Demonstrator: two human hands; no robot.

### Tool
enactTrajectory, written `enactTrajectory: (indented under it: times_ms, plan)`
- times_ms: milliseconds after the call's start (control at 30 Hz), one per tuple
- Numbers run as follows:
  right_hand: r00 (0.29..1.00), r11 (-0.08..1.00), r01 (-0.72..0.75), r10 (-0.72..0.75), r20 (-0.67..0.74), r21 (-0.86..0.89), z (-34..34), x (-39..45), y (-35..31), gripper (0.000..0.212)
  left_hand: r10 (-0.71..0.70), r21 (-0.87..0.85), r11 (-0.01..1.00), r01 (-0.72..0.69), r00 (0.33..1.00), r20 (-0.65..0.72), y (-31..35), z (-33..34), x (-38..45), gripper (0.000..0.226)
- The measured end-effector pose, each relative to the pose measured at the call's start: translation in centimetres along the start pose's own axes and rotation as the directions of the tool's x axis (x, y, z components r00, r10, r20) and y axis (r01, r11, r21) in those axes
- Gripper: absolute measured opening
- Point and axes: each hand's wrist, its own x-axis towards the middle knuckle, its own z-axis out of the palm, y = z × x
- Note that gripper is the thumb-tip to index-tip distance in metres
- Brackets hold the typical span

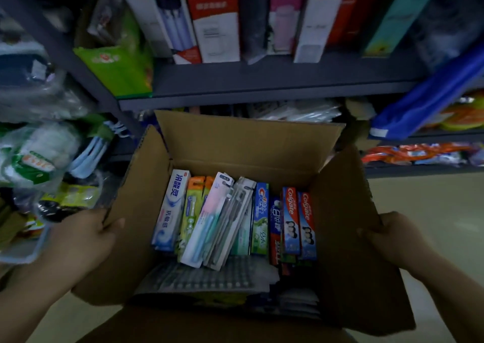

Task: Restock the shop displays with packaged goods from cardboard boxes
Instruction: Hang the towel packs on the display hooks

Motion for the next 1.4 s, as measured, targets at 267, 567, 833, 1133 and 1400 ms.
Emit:
enactTrajectory:
  times_ms: [267, 567, 833, 1133, 1400]
  plan:
    - [0.997, 0.996, -0.037, 0.043, -0.064, 0.087, -7.3, 1.6, 17.6, 0.022, 0.086, -0.076, 0.994, -0.081, 0.994, 0.07, 10.8, 8.8, -3.1, 0.037]
    - [0.97, 0.979, -0.2, 0.204, -0.135, 0.041, -16.1, 3.5, 36.1, 0.029, 0.215, -0.077, 0.976, -0.205, 0.964, 0.156, 36.8, 12.3, -11.1, 0.027]
    - [0.907, 0.92, -0.382, 0.391, -0.155, 0.085, -22.9, 5.8, 49.3, 0.015, 0.386, -0.052, 0.921, -0.386, 0.89, 0.243, 55.1, 18.4, -13.4, 0.034]
    - [0.842, 0.824, -0.487, 0.531, -0.096, 0.288, -32.1, 12.6, 61.4, 0.008, 0.538, -0.082, 0.84, -0.536, 0.806, 0.248, 75.1, 25.3, -13.0, 0.019]
    - [0.809, 0.762, -0.495, 0.58, -0.099, 0.417, -40.4, 18.3, 69.9, 0.01, 0.589, -0.002, 0.796, -0.606, 0.773, 0.235, 90.6, 30.2, -13.0, 0.037]
